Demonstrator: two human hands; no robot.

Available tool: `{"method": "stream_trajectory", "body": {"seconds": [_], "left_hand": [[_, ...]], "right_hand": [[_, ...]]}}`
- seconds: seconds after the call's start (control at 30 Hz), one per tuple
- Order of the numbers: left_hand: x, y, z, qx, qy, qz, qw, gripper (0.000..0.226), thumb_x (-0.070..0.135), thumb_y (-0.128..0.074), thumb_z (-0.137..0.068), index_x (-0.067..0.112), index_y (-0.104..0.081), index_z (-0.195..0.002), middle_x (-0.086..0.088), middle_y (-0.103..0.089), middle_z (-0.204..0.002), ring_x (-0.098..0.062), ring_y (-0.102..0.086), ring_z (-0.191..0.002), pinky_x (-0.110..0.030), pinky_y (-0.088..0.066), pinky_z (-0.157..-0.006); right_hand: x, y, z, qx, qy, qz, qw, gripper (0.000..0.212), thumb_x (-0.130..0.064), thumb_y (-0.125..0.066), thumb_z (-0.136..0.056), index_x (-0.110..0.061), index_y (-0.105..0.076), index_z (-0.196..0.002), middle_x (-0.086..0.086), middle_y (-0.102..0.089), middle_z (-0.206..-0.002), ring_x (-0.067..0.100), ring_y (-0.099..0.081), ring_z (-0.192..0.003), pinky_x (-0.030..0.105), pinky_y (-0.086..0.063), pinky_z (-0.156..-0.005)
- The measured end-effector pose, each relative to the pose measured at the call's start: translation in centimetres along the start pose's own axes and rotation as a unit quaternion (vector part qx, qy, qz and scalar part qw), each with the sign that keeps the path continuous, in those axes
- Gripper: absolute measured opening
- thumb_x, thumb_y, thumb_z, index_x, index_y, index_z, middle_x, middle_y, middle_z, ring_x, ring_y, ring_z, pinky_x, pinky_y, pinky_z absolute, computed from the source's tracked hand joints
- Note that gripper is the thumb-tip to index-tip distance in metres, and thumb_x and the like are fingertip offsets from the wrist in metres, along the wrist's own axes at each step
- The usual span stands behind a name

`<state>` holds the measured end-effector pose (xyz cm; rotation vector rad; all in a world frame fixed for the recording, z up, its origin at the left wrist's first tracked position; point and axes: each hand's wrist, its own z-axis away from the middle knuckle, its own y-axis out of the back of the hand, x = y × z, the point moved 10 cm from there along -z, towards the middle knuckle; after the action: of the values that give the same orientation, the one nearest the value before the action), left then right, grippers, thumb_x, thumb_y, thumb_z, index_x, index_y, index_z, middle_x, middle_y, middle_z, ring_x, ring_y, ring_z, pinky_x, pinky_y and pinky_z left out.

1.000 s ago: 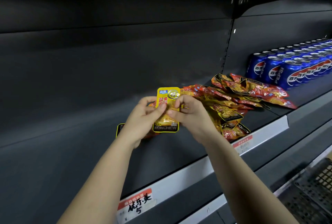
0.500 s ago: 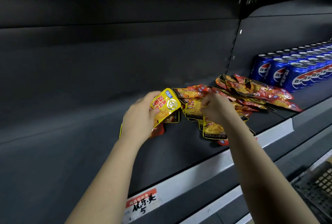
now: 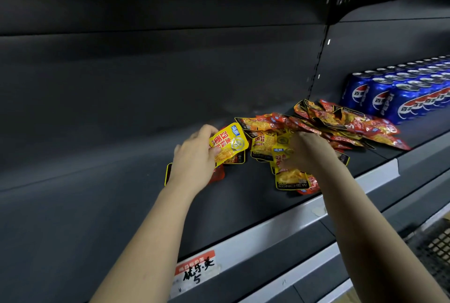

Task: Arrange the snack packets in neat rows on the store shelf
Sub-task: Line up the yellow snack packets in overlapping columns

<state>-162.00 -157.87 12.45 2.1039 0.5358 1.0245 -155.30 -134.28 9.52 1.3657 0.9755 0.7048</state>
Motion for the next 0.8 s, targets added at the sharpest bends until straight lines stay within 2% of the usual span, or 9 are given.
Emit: {"method": "stream_trajectory", "body": {"seconds": [0.07,0.13,0.27,0.4,0.5,0.57,0.63,0.7,0.8], "left_hand": [[-0.1,-0.2,0.0,-0.004,0.002,-0.015,1.0,0.023,0.022,-0.057,-0.094,0.022,-0.05,-0.116,0.0,-0.061,-0.115,-0.024,-0.058,-0.103,-0.045,-0.044,-0.09],[-0.2,-0.4,0.0,-0.011,0.001,-0.028,1.0,0.023,0.024,-0.057,-0.095,0.019,-0.052,-0.116,-0.002,-0.061,-0.115,-0.026,-0.058,-0.103,-0.044,-0.044,-0.09],[-0.4,-0.4,0.1,-0.03,0.007,-0.04,0.999,0.024,0.024,-0.059,-0.094,0.017,-0.056,-0.116,-0.004,-0.061,-0.113,-0.027,-0.057,-0.104,-0.038,-0.042,-0.086],[-1.0,2.4,0.3,0.001,0.027,-0.064,0.998,0.018,0.028,-0.061,-0.091,0.023,-0.058,-0.108,0.003,-0.064,-0.105,-0.024,-0.058,-0.099,-0.033,-0.037,-0.075],[-2.8,5.2,1.4,0.029,0.054,-0.024,0.998,0.013,0.031,-0.066,-0.087,0.025,-0.059,-0.097,0.005,-0.068,-0.093,-0.021,-0.062,-0.085,-0.034,-0.045,-0.07],[-4.6,7.4,2.8,0.041,0.078,0.011,0.996,0.013,0.03,-0.07,-0.085,0.024,-0.061,-0.09,0.007,-0.068,-0.084,-0.018,-0.062,-0.081,-0.036,-0.049,-0.072],[-6.7,9.8,4.8,0.066,0.108,0.046,0.991,0.013,0.029,-0.073,-0.082,0.024,-0.062,-0.083,0.008,-0.068,-0.076,-0.015,-0.062,-0.076,-0.036,-0.051,-0.07],[-9.1,12.0,7.2,0.087,0.137,0.081,0.983,0.013,0.03,-0.075,-0.08,0.024,-0.063,-0.08,0.007,-0.069,-0.073,-0.015,-0.064,-0.074,-0.038,-0.052,-0.07],[-12.3,14.9,10.8,0.116,0.164,0.112,0.973,0.014,0.033,-0.076,-0.079,0.024,-0.065,-0.079,0.005,-0.071,-0.073,-0.018,-0.066,-0.072,-0.043,-0.053,-0.072]], "right_hand": [[-0.6,0.0,0.5,0.004,0.012,-0.019,1.0,0.037,-0.032,-0.083,-0.074,-0.012,-0.052,-0.073,0.001,-0.054,-0.075,0.023,-0.056,-0.076,0.027,-0.037,-0.052],[-0.7,0.3,1.1,0.01,0.006,-0.052,0.999,0.035,-0.026,-0.083,-0.074,-0.002,-0.065,-0.094,0.009,-0.066,-0.093,0.027,-0.062,-0.087,0.03,-0.044,-0.061],[-1.8,1.3,1.6,0.01,0.022,-0.098,0.995,0.039,-0.017,-0.079,-0.077,-0.006,-0.068,-0.112,0.011,-0.065,-0.115,0.029,-0.06,-0.105,0.033,-0.049,-0.079],[-4.9,3.3,1.8,0.056,0.101,-0.194,0.974,0.028,-0.015,-0.079,-0.077,-0.015,-0.07,-0.104,0.0,-0.065,-0.101,0.015,-0.056,-0.093,0.024,-0.037,-0.066],[-8.2,4.1,2.0,0.069,0.139,-0.279,0.948,0.026,-0.019,-0.082,-0.076,-0.021,-0.07,-0.099,-0.009,-0.062,-0.09,0.006,-0.055,-0.083,0.015,-0.039,-0.062],[-10.4,3.3,2.0,0.049,0.141,-0.343,0.927,0.025,-0.02,-0.084,-0.073,-0.023,-0.07,-0.093,-0.009,-0.062,-0.079,0.006,-0.059,-0.074,0.016,-0.043,-0.057],[-13.1,2.2,2.2,0.022,0.146,-0.389,0.909,0.024,-0.019,-0.085,-0.071,-0.025,-0.072,-0.09,-0.008,-0.067,-0.078,0.005,-0.064,-0.07,0.017,-0.043,-0.053],[-16.1,1.1,3.0,-0.005,0.16,-0.407,0.899,0.023,-0.018,-0.084,-0.072,-0.028,-0.072,-0.089,-0.01,-0.068,-0.076,0.0,-0.062,-0.061,0.012,-0.039,-0.046],[-21.0,-1.1,4.7,-0.07,0.173,-0.454,0.871,0.02,-0.008,-0.079,-0.078,-0.021,-0.071,-0.091,-0.005,-0.069,-0.076,0.004,-0.062,-0.058,0.015,-0.044,-0.045]]}}
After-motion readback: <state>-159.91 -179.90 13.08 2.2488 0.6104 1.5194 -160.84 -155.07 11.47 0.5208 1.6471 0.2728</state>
